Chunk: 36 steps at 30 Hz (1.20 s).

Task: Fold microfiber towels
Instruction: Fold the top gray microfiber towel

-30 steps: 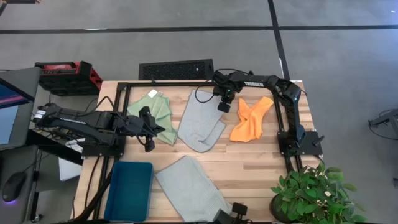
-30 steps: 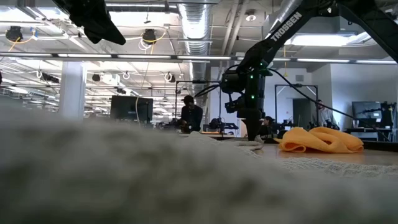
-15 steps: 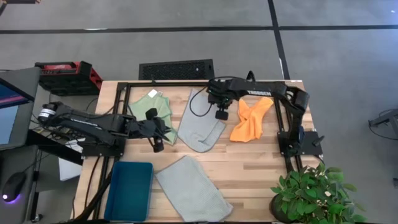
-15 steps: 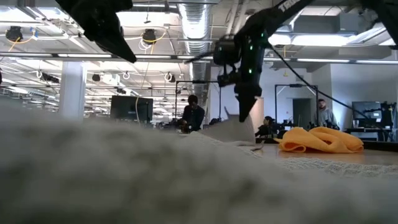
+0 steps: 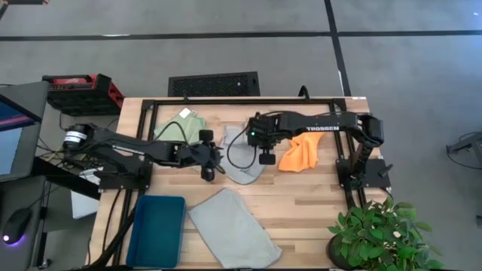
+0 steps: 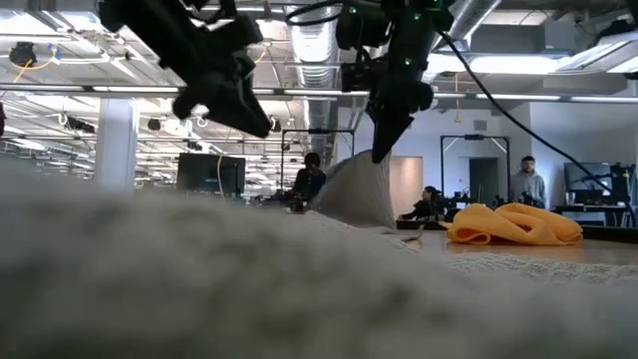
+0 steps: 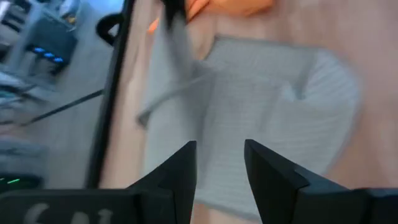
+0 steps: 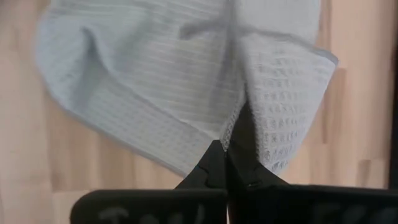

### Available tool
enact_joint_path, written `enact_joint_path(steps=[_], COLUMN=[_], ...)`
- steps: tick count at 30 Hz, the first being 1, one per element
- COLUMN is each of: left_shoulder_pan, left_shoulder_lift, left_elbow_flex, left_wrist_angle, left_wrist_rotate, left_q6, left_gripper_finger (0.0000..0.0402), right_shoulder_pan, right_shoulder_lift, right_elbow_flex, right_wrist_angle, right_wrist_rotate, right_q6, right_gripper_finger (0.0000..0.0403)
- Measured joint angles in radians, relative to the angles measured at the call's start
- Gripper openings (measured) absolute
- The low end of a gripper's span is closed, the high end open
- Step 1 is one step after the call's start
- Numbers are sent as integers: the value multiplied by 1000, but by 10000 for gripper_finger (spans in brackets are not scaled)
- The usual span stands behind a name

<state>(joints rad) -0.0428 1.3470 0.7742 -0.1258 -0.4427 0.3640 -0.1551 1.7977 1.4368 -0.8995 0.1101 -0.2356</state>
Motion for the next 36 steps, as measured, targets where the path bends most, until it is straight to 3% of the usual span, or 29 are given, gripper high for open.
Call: enact_joint_path(steps=[10, 23, 29, 36], left_shoulder_pan=[47, 43, 54, 80], left_shoulder_lift=[154, 409, 477, 489], left_elbow_flex=[0, 0, 1, 2], left_wrist_angle=[95, 451, 613, 630], left_wrist_rotate=[100, -58, -197, -114], left_q6=[-47, -6, -21, -120], left_gripper_finger=[128, 128, 127, 127], right_shoulder_pan=[29, 29, 28, 28], right_shoulder_lift=[0, 0, 0, 0], right_elbow_flex=[0, 0, 0, 0], right_wrist_angle=[16, 73, 110, 139], right_wrist_rotate=[4, 32, 49, 52], right_q6=[29, 54, 80, 90], right_gripper_finger=[6, 7, 8, 8])
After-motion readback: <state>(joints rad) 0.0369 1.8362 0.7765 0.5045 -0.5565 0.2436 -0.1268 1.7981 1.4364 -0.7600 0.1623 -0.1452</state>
